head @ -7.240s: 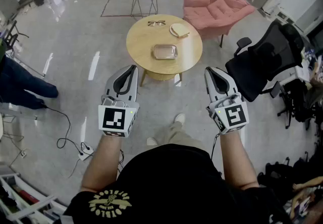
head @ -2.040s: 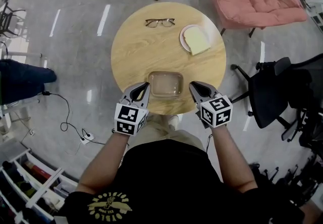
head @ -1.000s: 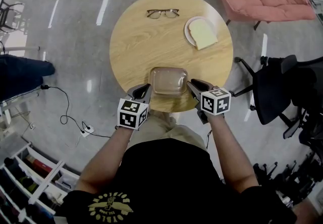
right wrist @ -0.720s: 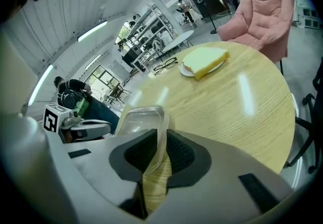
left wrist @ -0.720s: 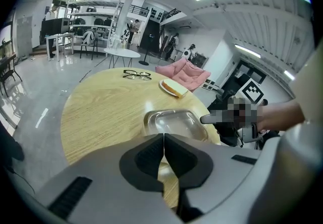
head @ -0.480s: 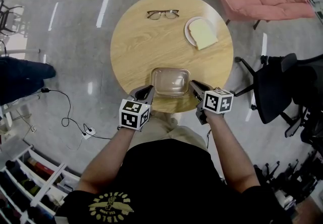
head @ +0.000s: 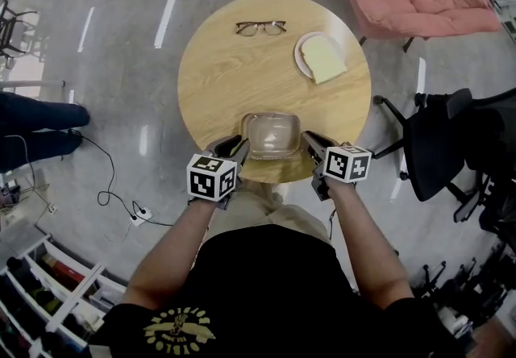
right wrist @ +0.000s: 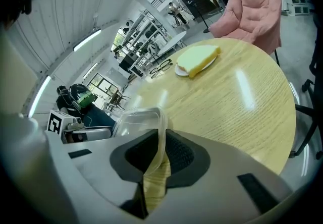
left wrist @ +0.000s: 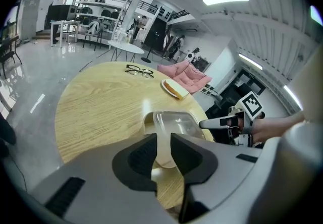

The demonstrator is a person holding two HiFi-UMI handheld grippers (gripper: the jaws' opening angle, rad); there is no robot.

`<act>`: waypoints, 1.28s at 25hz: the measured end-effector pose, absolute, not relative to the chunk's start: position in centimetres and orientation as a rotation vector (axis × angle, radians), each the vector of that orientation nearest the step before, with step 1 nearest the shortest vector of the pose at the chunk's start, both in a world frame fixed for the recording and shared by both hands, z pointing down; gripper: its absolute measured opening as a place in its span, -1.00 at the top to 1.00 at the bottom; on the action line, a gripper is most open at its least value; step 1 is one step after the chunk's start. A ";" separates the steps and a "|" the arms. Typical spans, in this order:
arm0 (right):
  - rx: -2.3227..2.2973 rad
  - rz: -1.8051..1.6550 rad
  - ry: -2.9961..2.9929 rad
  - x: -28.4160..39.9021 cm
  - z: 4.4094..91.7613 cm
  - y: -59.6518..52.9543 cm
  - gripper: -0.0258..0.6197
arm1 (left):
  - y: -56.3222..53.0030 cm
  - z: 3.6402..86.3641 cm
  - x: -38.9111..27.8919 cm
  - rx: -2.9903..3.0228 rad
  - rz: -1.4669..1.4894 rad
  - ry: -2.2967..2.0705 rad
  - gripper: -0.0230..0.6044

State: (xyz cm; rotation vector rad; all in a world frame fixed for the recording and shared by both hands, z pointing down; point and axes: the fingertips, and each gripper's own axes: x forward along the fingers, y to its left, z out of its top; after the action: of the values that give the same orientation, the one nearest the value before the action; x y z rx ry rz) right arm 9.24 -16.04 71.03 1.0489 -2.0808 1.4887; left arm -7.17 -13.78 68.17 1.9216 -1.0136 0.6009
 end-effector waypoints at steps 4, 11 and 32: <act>1.061 1.474 -2.078 9.4 71.0 -16.3 0.73 | -14.3 68.1 -7.0 1.919 0.578 -1.007 0.72; 1.059 1.424 -2.098 9.3 69.9 -15.9 0.82 | -14.3 67.8 -7.5 1.928 0.613 -1.036 0.86; 1.048 1.175 -2.292 9.8 61.8 -13.7 0.87 | -11.9 61.7 -6.9 2.041 0.605 -1.186 0.87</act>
State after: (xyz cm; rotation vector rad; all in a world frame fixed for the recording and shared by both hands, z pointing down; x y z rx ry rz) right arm 9.84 -13.72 61.81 1.0476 -2.2916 1.1753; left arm -6.95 -11.94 61.69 2.0413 -1.1865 0.6045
